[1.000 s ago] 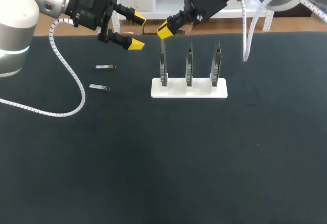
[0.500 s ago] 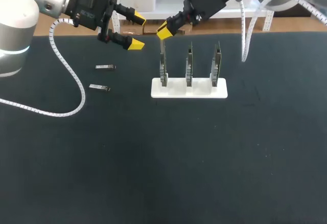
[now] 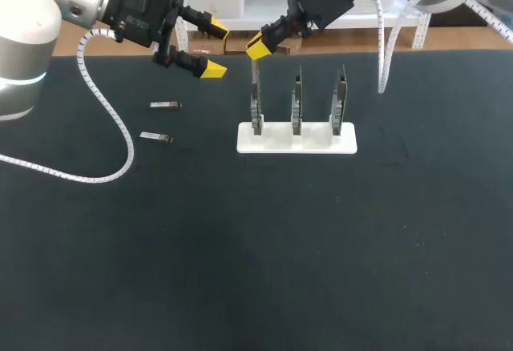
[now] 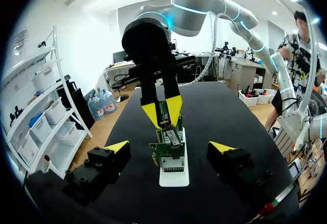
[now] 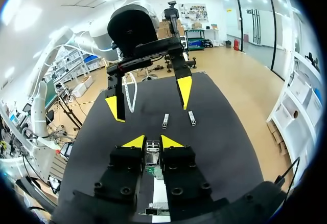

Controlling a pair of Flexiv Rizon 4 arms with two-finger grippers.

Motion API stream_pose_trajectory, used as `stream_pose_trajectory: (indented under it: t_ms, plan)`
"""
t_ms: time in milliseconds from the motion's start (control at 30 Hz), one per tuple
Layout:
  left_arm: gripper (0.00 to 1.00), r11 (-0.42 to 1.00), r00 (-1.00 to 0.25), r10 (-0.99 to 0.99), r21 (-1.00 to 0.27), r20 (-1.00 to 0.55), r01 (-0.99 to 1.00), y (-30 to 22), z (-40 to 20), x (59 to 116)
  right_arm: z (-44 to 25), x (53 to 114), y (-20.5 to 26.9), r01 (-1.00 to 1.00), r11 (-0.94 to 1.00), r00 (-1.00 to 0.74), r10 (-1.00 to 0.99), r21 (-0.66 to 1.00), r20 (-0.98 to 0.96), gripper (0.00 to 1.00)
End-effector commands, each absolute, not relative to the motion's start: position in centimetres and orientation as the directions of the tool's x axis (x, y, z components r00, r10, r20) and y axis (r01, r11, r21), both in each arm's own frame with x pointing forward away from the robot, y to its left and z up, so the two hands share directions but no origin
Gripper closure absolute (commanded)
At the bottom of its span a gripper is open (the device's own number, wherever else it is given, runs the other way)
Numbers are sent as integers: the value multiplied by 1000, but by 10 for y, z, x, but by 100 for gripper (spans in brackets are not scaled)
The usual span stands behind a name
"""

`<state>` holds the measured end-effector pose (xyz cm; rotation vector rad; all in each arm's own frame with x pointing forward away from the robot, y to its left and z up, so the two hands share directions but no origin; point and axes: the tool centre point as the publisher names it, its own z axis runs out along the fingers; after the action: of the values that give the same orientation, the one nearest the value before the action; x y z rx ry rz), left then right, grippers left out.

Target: Pick up the optical module with the left hand, and insert it into the network port with the right hand.

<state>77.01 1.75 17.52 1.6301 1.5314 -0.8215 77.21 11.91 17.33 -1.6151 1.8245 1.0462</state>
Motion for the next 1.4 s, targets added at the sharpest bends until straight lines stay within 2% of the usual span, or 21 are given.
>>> stream_pose_trajectory:
  t_ms: [33,367,1400]
  plan:
    - [0,-16,80,527,84,-846,996,17,176,772,169,772,121,-974,6,-181,-616,225,-766,100]
    - [0,-16,80,527,84,-846,996,17,176,772,173,760,124,-988,17,-123,-671,151,-731,100]
    - [0,-16,80,527,84,-846,996,17,176,772,162,762,121,-988,17,-130,-612,151,-780,100]
